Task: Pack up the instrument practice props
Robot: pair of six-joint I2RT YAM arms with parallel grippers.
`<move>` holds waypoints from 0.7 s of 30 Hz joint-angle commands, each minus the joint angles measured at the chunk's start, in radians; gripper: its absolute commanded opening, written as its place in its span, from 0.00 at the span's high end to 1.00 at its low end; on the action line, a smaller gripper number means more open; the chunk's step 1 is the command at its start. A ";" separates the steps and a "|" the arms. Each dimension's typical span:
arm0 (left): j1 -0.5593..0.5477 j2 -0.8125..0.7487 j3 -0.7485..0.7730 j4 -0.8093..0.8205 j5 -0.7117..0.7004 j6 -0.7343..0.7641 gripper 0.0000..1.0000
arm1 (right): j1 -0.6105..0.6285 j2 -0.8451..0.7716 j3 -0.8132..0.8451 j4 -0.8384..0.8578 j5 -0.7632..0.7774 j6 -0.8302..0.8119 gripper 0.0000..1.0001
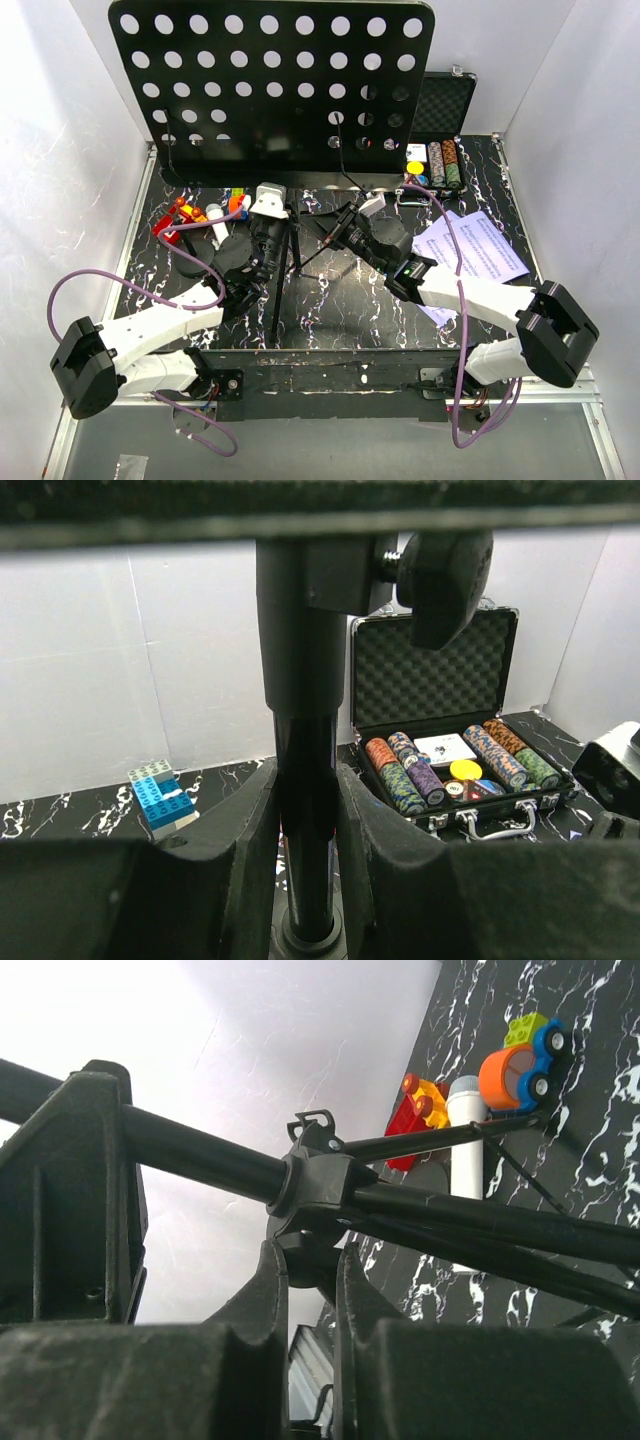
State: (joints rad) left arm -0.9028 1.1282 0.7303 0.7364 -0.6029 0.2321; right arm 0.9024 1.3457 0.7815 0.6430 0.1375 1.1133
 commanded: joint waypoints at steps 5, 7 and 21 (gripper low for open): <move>0.012 -0.007 -0.042 -0.141 -0.067 0.024 1.00 | 0.012 0.010 0.013 0.236 -0.019 -0.483 0.99; 0.012 -0.002 -0.046 -0.141 -0.069 0.026 1.00 | 0.047 0.006 0.028 0.233 -0.004 -0.681 0.99; 0.012 0.013 -0.058 -0.137 -0.075 0.016 1.00 | 0.326 0.107 -0.005 0.441 0.152 -1.950 0.99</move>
State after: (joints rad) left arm -0.8993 1.1194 0.7193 0.7422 -0.6197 0.2325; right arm 1.1278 1.4212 0.7780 0.9005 0.3676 -0.3534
